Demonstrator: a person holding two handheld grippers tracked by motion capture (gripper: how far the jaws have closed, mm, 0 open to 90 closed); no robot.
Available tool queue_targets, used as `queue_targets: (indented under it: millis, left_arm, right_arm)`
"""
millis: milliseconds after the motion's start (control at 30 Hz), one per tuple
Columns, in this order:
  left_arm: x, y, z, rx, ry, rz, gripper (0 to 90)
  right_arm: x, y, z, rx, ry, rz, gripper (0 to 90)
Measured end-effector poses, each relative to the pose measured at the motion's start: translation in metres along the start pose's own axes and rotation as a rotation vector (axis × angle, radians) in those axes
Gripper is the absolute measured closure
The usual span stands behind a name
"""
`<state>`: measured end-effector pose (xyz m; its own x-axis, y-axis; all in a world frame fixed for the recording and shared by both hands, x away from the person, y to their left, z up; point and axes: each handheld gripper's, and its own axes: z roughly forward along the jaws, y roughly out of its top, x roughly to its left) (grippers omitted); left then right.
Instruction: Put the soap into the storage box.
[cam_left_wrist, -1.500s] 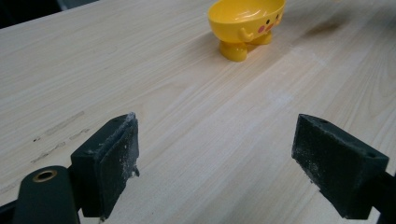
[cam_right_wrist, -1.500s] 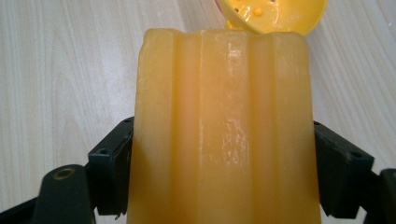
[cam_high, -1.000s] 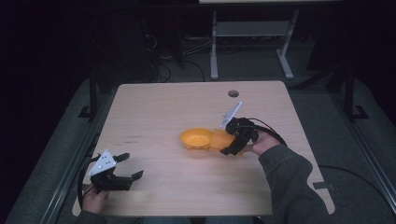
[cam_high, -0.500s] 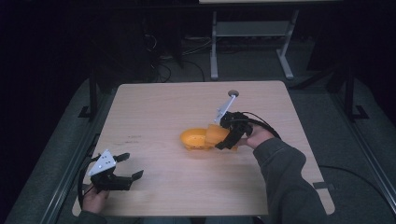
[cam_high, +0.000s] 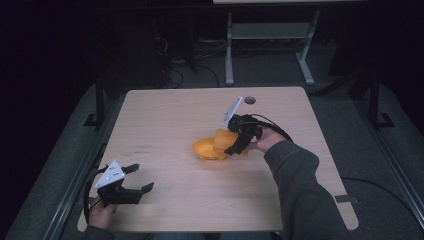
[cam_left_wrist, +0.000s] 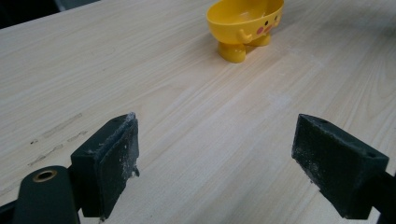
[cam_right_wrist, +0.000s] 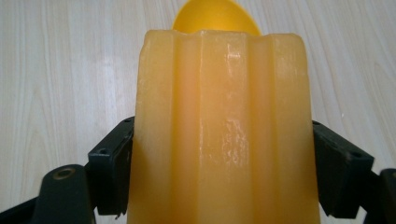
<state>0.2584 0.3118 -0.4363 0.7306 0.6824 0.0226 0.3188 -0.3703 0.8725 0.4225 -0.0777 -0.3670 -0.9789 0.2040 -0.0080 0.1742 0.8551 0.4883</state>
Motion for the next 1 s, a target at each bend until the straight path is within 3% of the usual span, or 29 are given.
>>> queue_targets:
  millis: [233, 400, 667, 1000]
  left_arm:
    - [0.004, -0.002, -0.001, -0.007, 0.01, -0.024, 14.3]
    - [0.003, -0.001, 0.0, -0.007, 0.005, -0.014, 14.3]
    - [0.003, -0.001, 0.0, -0.003, 0.005, -0.011, 14.3]
    - [0.003, -0.001, 0.0, -0.002, 0.004, -0.009, 14.3]
  right_arm:
    - [-0.003, 0.013, 0.004, 0.007, 0.002, -0.024, 20.6]
    - [-0.005, 0.017, 0.005, -0.01, 0.012, -0.026, 20.5]
    - [-0.008, 0.027, 0.01, 0.018, 0.014, -0.041, 20.6]
    - [-0.009, 0.046, 0.018, 0.015, 0.024, -0.081, 20.5]
